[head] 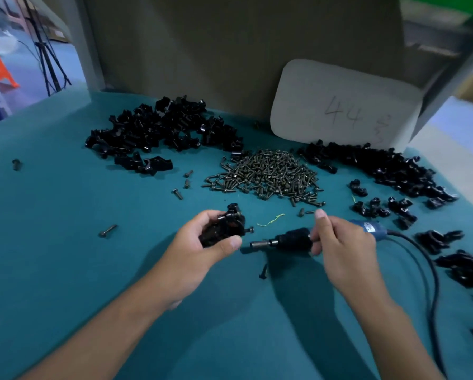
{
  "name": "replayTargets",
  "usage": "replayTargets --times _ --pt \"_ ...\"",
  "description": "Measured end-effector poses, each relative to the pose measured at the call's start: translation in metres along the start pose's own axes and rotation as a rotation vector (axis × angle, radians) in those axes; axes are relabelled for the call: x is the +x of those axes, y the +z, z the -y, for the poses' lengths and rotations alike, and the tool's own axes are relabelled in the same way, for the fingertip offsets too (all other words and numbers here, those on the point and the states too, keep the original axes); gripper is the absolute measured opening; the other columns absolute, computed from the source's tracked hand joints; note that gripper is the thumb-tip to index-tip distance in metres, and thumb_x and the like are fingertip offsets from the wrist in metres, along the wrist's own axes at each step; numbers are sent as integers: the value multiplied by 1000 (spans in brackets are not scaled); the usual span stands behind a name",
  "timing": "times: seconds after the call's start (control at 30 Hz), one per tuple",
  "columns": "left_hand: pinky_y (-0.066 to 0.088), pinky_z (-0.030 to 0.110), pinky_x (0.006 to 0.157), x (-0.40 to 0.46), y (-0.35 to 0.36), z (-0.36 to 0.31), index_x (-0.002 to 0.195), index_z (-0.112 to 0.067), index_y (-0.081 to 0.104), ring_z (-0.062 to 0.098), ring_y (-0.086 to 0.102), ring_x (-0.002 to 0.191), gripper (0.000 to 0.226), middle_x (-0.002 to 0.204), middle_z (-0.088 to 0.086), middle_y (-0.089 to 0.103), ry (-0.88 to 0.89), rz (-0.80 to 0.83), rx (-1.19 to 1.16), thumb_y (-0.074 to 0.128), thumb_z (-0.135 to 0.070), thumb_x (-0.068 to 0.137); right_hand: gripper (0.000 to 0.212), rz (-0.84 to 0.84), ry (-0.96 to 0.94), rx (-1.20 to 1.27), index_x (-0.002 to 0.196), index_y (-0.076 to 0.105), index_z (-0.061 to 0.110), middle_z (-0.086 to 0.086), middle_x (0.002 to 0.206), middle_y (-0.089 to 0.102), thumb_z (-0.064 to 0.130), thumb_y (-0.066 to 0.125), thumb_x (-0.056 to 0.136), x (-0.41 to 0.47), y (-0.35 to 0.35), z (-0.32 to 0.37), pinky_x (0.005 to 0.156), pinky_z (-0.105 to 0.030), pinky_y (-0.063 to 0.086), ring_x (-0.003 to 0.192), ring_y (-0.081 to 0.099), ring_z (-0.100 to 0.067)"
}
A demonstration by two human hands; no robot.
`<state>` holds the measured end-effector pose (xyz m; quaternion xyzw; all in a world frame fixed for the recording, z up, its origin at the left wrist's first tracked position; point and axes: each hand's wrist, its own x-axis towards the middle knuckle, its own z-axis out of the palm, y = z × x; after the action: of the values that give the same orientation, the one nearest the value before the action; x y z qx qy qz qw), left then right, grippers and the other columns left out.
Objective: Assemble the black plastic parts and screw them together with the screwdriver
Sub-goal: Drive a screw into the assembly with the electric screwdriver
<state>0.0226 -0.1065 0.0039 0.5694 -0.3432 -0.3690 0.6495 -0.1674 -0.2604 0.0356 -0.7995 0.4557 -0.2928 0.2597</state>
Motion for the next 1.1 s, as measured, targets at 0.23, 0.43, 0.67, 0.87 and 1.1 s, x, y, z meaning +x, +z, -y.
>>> replayTargets --times 0.23,0.43,0.67,0.87,1.1 --pt "44 43 109 1 -4 -5 110 -14 67 18 67 92 58 89 2 72 -103 -27 -265 84 -40 60 95 380 593 -458 135 55 13 1 77 76 89 26 85 45 -25 -28 93 -43 54 87 72 -25" --pt "52 36 98 1 -6 -4 115 -5 63 16 67 90 64 91 1 71 -135 20 -378 93 -32 66 53 136 778 330 117 60 3 -12 89 75 48 69 92 33 -13 -15 59 -34 61 74 76 -22" --pt "55 34 95 -1 -10 -5 115 0 61 16 65 88 43 88 4 66 -148 58 -346 80 -18 80 26 -201 732 1240 110 53 16 -5 99 58 23 68 90 12 -17 2 78 -36 55 82 60 -18" --pt "50 28 92 -5 0 -5 118 -18 62 13 68 88 38 90 -2 71 -151 62 -72 79 -23 84 43 -256 458 1927 117 60 9 -2 101 74 2 70 76 18 -40 34 75 -34 60 73 68 -10" --pt "49 13 83 -11 5 -7 125 -59 53 13 67 94 52 107 -5 70 -10 104 185 72 -23 93 30 -239 231 1840 108 62 23 10 102 72 -1 60 89 29 -20 54 64 -22 49 66 58 -6"
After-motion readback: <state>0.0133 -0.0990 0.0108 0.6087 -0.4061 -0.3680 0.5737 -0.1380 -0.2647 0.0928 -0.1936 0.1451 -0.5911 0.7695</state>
